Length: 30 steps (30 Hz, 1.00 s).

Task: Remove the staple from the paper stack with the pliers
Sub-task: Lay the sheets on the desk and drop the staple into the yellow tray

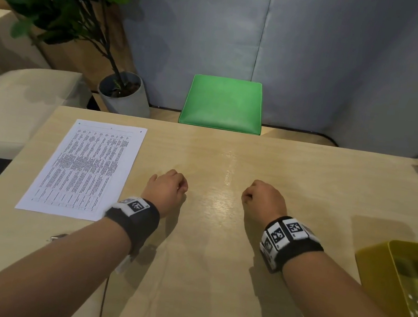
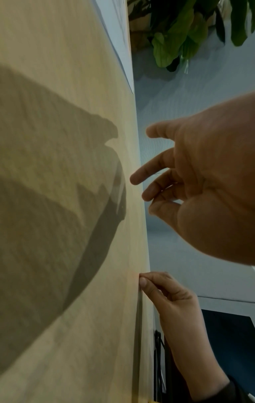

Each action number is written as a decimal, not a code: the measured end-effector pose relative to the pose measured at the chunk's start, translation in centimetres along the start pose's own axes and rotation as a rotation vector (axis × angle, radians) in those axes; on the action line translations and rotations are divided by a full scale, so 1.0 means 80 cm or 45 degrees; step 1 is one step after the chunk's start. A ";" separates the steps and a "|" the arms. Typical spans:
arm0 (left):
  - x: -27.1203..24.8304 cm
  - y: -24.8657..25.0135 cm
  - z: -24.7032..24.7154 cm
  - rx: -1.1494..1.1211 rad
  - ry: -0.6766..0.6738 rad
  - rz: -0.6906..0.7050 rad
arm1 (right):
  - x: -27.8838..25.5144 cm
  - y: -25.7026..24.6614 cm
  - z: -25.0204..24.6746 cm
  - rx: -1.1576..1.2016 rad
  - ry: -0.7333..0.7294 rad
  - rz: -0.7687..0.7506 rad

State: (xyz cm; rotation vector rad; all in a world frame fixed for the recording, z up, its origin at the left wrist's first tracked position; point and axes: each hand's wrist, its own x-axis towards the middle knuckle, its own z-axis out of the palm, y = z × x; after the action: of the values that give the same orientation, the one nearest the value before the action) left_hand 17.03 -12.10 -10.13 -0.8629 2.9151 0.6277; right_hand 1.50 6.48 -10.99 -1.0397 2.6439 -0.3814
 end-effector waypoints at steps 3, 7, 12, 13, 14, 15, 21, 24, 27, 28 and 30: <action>0.000 0.003 0.001 0.004 -0.012 0.009 | -0.001 -0.002 0.002 -0.026 0.006 -0.023; 0.001 0.009 0.002 0.010 -0.019 0.022 | -0.002 -0.002 0.004 -0.033 -0.029 -0.013; 0.005 0.016 0.001 -0.012 -0.018 0.041 | 0.002 0.001 -0.011 0.328 -0.076 0.206; 0.006 0.018 0.000 -0.016 -0.018 0.044 | 0.001 0.003 -0.014 0.368 -0.087 0.228; 0.007 0.020 0.000 -0.021 -0.020 0.047 | 0.000 0.006 -0.015 0.393 -0.094 0.239; 0.008 0.022 0.000 -0.026 -0.022 0.049 | -0.002 0.009 -0.016 0.405 -0.095 0.246; 0.008 0.040 0.003 -0.035 -0.030 0.091 | -0.010 0.017 -0.014 0.346 -0.080 0.129; 0.008 0.047 0.006 -0.033 -0.021 0.108 | -0.013 0.016 -0.012 0.173 -0.138 0.003; 0.009 0.051 0.009 -0.027 -0.022 0.115 | -0.014 0.013 -0.010 0.073 -0.167 0.018; 0.009 0.052 0.010 -0.025 -0.023 0.116 | -0.014 0.011 -0.008 0.050 -0.173 0.040; 0.010 0.052 0.011 -0.020 -0.033 0.112 | -0.013 0.007 -0.006 0.034 -0.181 0.059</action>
State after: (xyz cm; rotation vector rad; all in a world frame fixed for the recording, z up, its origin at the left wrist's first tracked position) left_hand 14.10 -8.98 -9.56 -0.7252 2.9425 0.6634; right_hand 1.69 7.66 -10.54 -0.9581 2.5250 -0.3199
